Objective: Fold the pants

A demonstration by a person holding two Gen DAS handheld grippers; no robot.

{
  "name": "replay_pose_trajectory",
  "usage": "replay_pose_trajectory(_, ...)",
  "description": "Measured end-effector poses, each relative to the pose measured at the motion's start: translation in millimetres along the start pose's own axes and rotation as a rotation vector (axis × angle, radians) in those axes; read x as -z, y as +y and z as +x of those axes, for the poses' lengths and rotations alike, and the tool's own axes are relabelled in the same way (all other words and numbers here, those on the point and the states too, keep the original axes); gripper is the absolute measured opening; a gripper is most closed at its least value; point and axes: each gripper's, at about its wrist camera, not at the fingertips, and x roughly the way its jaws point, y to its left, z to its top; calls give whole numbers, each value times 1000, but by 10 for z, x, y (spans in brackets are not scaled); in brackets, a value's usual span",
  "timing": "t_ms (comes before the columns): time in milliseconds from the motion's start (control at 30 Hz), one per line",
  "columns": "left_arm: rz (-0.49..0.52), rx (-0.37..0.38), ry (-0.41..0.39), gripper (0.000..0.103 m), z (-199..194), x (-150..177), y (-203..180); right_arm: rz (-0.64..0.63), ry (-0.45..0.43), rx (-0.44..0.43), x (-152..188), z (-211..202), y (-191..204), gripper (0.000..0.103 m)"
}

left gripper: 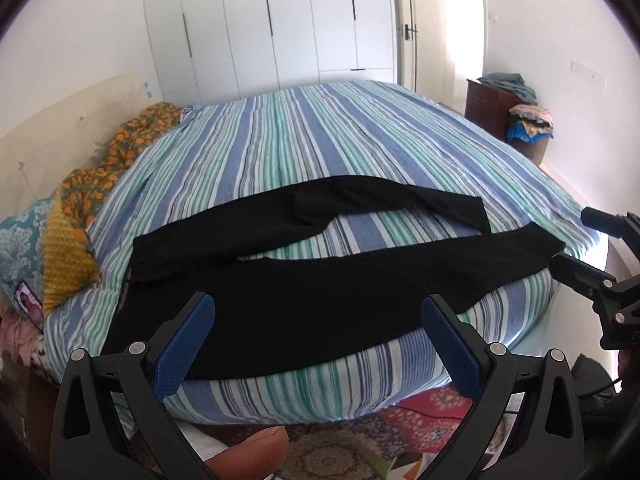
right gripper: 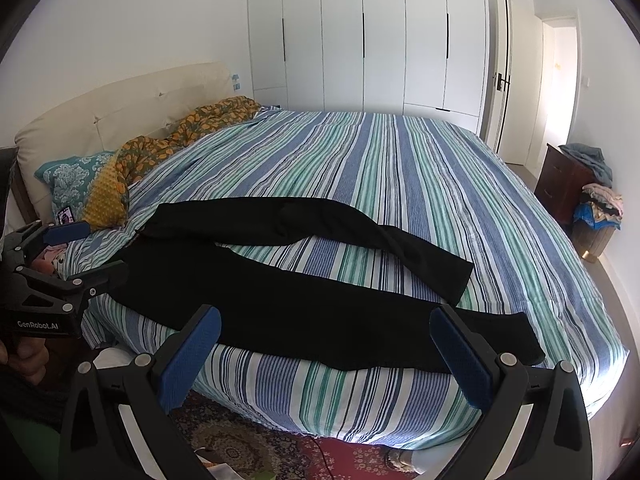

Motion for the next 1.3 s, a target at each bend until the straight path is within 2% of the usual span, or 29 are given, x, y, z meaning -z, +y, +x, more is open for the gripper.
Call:
replay_pose_trajectory(300, 13, -4, 13, 103, 19, 15, -24, 4, -16, 5, 11, 20, -25, 103)
replay_pose_trajectory(400, 18, -24, 15, 103, 26, 19, -28, 1, -39, 23, 16, 2, -29, 103)
replay_pose_trajectory(533, -19, -16, -3, 102, -7, 9, 43, 12, -84, 41, -8, -63, -84, 103)
replay_pose_trajectory(667, -62, -16, 11, 102, 33, 2, 120, 42, -43, 19, -1, -20, -128, 103)
replay_pose_trajectory(800, -86, -15, 22, 102, 51, 14, 163, 21, -29, 36, 20, 8, -90, 103)
replay_pose_trajectory(1300, -72, 1, 15, 102, 36, 11, 138, -32, -28, 78, 33, 7, -38, 103)
